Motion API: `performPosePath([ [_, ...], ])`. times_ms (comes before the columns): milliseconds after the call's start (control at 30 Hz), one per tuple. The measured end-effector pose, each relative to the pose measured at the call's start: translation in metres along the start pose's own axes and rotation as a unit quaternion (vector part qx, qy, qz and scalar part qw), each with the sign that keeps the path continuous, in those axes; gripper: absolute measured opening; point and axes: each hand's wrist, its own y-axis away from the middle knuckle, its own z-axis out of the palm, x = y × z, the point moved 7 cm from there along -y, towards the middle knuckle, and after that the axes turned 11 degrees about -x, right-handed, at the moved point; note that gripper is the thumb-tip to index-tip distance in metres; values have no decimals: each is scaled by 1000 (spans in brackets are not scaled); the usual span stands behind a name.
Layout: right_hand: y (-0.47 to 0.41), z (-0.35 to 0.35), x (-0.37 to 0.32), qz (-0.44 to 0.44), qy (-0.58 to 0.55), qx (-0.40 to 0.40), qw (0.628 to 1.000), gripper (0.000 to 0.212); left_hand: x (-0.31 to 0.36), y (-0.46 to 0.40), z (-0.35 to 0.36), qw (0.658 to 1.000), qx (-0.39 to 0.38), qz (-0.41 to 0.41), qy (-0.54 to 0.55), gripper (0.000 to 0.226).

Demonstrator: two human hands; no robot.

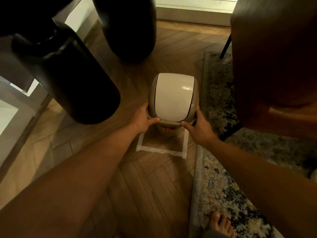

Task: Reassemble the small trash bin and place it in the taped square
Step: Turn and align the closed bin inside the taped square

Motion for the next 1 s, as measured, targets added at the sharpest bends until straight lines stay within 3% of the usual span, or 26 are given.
performPosePath([
  [300, 36, 27, 7, 6, 12, 19, 1000, 106, -25, 36, 6, 1000, 1, 2, -1, 89],
  [500, 43, 32, 0, 3, 13, -21, 1000, 100, -29, 44, -1, 1000, -25, -15, -4, 90],
  [1000, 6, 15, -9, 35, 34, -54, 997, 97, -22, 12, -13, 999, 7, -27, -18, 88],
])
